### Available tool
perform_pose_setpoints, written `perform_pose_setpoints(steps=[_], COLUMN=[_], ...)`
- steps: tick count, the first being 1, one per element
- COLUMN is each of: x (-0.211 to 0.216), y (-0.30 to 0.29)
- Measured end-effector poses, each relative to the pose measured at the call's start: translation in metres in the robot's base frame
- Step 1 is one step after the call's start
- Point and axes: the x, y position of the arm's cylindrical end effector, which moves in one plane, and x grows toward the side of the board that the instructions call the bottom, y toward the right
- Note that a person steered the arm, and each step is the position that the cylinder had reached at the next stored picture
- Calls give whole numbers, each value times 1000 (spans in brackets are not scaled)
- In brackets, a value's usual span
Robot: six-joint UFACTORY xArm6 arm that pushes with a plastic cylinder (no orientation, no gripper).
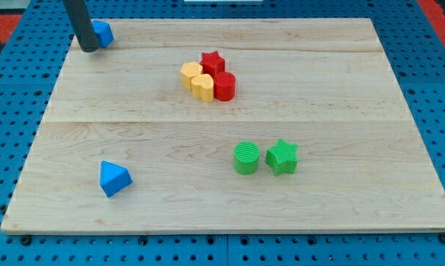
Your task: Point your arm at the yellow hexagon
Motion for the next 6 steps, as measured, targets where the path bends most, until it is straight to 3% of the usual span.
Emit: perform_pose_setpoints(steps=[6], x=[104], y=[181])
